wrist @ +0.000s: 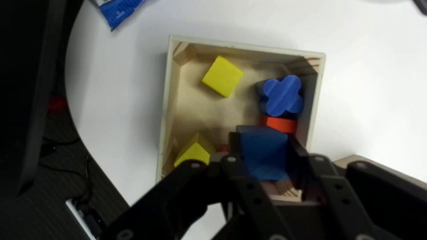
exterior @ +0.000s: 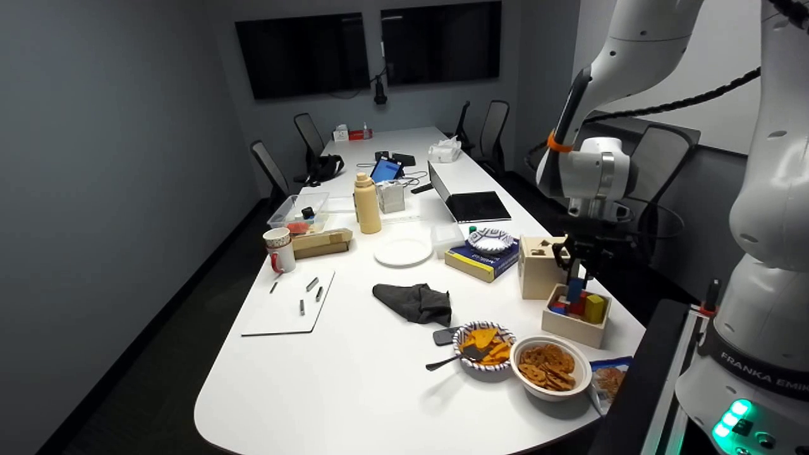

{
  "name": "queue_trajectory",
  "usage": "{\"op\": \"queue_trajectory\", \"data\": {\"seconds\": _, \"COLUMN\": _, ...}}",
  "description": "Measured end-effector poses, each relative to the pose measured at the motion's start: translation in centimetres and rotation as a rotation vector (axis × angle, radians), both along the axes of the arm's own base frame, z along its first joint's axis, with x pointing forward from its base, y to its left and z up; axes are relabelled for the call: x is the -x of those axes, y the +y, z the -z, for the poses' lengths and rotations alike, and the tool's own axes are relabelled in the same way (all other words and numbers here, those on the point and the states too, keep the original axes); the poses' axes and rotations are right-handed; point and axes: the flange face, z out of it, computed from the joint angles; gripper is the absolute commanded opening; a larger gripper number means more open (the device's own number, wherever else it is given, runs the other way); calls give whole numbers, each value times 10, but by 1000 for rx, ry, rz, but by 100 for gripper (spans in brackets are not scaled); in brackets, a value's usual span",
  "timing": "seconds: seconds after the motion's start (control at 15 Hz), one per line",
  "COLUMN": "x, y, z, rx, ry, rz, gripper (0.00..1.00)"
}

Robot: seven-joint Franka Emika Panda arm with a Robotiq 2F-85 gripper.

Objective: Put the black toy inside the wooden box

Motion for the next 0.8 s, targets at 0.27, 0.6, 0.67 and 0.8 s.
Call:
{"op": "queue_trajectory", "data": {"seconds": 0.27, "x": -6, "y": -6, "z": -55, "rx": 86, "ry": -16, "rz": -91, "gripper": 10}}
{"op": "queue_trajectory", "data": {"seconds": 0.6, "x": -32, "y": -6, "z": -131, "rx": 152, "ry": -118, "rz": -179, "gripper": 10}}
{"op": "queue_trajectory", "data": {"seconds": 0.67, "x": -36, "y": -8, "z": -143, "rx": 152, "ry": -133, "rz": -190, "gripper": 10}}
{"op": "queue_trajectory", "data": {"seconds": 0.8, "x": -44, "y": -12, "z": -159, "rx": 144, "ry": -141, "rz": -216, "gripper": 10}}
